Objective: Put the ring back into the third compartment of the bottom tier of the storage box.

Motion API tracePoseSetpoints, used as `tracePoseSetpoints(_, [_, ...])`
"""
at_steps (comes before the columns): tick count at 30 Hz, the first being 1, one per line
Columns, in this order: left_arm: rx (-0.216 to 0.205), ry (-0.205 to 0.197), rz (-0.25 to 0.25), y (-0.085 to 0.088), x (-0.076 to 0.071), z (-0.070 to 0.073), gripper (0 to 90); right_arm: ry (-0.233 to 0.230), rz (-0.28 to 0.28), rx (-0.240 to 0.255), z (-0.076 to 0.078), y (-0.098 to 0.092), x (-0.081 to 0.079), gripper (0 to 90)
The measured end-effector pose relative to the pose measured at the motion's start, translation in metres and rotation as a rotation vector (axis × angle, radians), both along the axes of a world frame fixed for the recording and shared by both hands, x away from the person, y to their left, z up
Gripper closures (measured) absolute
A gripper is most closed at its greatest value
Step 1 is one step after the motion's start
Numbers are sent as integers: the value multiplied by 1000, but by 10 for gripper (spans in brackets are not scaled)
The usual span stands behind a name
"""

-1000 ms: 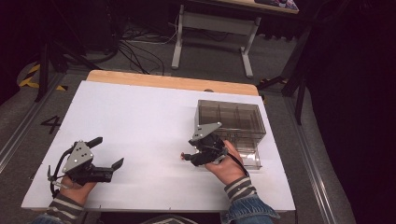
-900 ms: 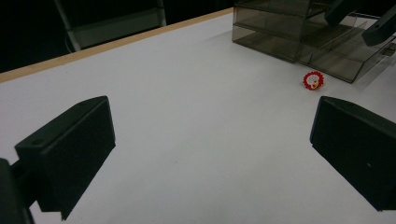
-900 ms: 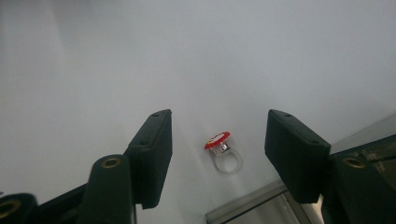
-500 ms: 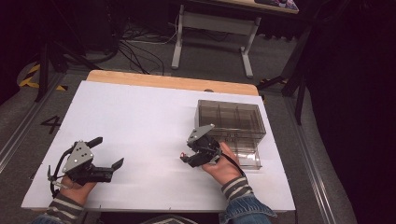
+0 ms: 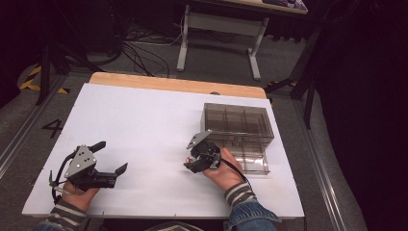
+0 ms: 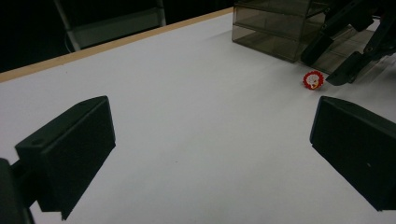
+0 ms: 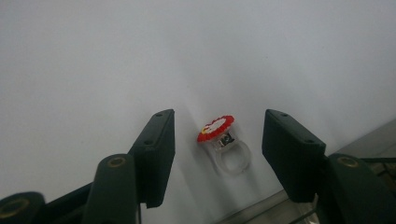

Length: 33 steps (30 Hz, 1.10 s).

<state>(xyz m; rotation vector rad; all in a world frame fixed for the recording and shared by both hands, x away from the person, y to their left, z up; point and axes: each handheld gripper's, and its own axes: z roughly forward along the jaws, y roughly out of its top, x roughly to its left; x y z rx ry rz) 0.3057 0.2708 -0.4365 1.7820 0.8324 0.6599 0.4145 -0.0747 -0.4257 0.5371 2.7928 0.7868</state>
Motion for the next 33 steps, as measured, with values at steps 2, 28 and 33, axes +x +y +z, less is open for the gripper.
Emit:
tracePoseSetpoints(2, [-2, 0, 1, 0, 0, 0, 9, 0, -2, -8, -2, 2, 1, 455])
tracePoseSetpoints(28, [-6, -2, 3, 0, 0, 0, 9, -36, 3, -32, -4, 6, -1, 683])
tracePoseSetpoints(33, [-2, -4, 1, 0, 0, 0, 9, -53, 4, -15, 1, 4, -4, 682])
